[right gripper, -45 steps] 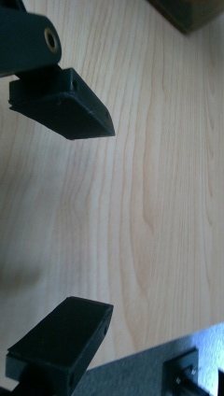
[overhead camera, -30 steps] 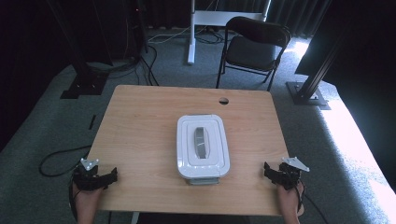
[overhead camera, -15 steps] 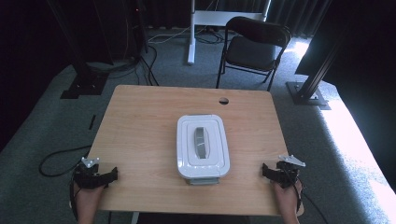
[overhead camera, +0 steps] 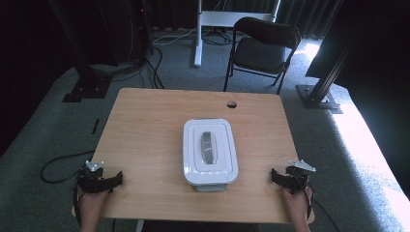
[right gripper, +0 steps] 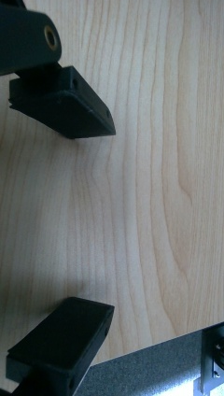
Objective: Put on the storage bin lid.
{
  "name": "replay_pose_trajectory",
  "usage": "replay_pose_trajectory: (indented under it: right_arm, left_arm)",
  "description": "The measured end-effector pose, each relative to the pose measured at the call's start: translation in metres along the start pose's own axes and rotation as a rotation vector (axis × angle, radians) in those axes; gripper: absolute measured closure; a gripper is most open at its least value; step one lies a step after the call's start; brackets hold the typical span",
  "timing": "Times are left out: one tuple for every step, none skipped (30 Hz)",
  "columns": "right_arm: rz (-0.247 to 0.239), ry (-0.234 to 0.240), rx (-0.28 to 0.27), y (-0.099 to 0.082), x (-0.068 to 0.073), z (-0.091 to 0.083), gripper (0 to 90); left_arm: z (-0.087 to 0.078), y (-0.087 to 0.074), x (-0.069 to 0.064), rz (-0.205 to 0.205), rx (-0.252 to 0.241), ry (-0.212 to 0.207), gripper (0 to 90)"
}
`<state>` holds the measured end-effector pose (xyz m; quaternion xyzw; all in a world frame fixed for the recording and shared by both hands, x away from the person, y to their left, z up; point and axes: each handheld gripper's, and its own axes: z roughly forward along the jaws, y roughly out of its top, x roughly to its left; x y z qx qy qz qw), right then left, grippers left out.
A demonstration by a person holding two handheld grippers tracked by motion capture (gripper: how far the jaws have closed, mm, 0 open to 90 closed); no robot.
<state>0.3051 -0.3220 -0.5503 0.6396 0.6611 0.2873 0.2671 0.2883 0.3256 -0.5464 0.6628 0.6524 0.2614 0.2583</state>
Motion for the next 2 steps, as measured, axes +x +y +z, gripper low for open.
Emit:
replay_pose_trajectory:
  right_arm:
    - [0.0, 0.0, 0.0, 0.0, 0.0, 0.0, 11.9]
    - [0.0, 0.0, 0.0, 0.0, 0.0, 0.0, 11.9]
  left_arm:
    - [-0.0001, 0.0, 0.0, 0.0, 0.001, 0.0, 0.4]
    - [-0.0001, 0.0, 0.0, 0.0, 0.001, 0.0, 0.4]
